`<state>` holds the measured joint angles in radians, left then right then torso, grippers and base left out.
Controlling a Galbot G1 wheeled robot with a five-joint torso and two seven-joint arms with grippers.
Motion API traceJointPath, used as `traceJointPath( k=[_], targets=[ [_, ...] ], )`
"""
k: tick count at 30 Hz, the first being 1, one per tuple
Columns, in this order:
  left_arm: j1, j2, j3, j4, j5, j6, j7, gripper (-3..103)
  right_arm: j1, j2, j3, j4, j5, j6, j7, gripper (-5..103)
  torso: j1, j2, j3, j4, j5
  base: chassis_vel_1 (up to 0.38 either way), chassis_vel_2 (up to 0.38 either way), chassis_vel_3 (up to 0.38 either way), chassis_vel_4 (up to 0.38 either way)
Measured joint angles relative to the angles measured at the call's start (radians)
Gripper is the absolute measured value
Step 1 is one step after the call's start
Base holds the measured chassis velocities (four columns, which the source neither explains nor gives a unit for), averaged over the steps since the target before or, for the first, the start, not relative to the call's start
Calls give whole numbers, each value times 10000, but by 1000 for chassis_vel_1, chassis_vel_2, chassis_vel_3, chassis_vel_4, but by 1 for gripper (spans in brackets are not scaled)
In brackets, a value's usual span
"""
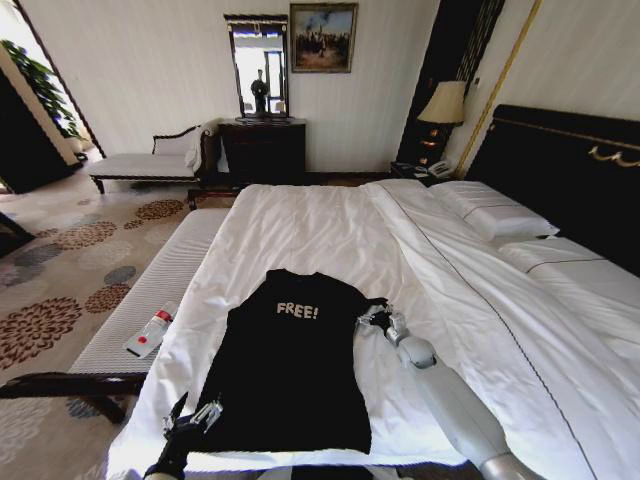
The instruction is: Fold the clothes on the bed.
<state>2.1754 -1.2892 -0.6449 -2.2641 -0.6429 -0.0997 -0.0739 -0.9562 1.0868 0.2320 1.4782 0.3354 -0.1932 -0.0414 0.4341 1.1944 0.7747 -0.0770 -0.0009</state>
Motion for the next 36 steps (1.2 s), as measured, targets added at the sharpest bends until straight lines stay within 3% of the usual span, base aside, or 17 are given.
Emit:
traceJointPath(
  k=[5, 8, 12, 17, 20, 21, 26, 29, 30, 31, 34, 36],
  targets=[
    [-65, 29, 161, 28, 3, 26, 0, 100, 64, -236, -510, 675, 660, -346, 235, 100, 0, 0, 0, 1, -1, 0, 0, 0, 0],
    [-243, 95, 371, 42, 93, 108, -53, 100, 77, -49, -1009, 171, -94, -192, 226, 100, 0, -1, 1, -2, 2, 0, 0, 0, 0],
    [-312, 92, 337, -22, 51, 164, -79, 100, 25, 130, -627, 5, 458, -26, 466, 100, 0, -1, 0, 4, 3, 0, 0, 0, 0],
    [-312, 168, 215, 147, -72, 143, -62, 100, -527, -491, -290, 81, 71, 425, -58, 100, 0, 0, 0, -5, 0, 0, 0, 0, 0],
    [-355, 162, 264, 176, -68, 142, -61, 100, -705, -414, -109, 87, 381, 442, 31, 100, -1, 0, 0, -5, 3, 0, 0, 0, 0],
    [-387, 137, 306, 177, -56, 142, -62, 100, -839, -259, 134, 88, 1040, 326, 236, 100, 0, 0, 0, 1, 5, 0, 0, 0, 0],
    [-366, 154, 309, 196, -41, 144, -57, 100, -1122, -233, 605, 89, 1830, 213, 458, 100, 0, 0, 0, -3, 1, 0, 0, 0, 0],
    [-344, 180, 308, 213, -5, 142, -49, 100, -1027, -189, 679, 286, 3565, -48, 836, 100, 0, 0, 0, -6, 3, 0, 0, 0, 0],
    [-344, 180, 308, 213, -5, 142, -49, 100, -1027, -189, 679, 286, 3565, -48, 836, 100, 0, 0, 0, -6, 3, 0, 0, 0, 0],
    [-332, 171, 323, 180, 51, 141, -49, 100, -768, -34, 747, 405, 5295, -403, 1193, 100, -1, 0, -1, -2, 0, 0, 0, 0, 0],
    [-227, 116, 260, 53, 100, 134, -38, 100, -88, 300, 812, 216, 7922, -1099, 1766, 100, 0, 0, 0, 8, 0, 0, 0, 0, 0],
    [-190, 110, 233, 40, 101, 124, -31, 100, -1, 326, 809, 145, 8112, -1161, 1796, 100, 0, 0, 0, 7, 0, 0, 0, 0, 0]
  ],
)
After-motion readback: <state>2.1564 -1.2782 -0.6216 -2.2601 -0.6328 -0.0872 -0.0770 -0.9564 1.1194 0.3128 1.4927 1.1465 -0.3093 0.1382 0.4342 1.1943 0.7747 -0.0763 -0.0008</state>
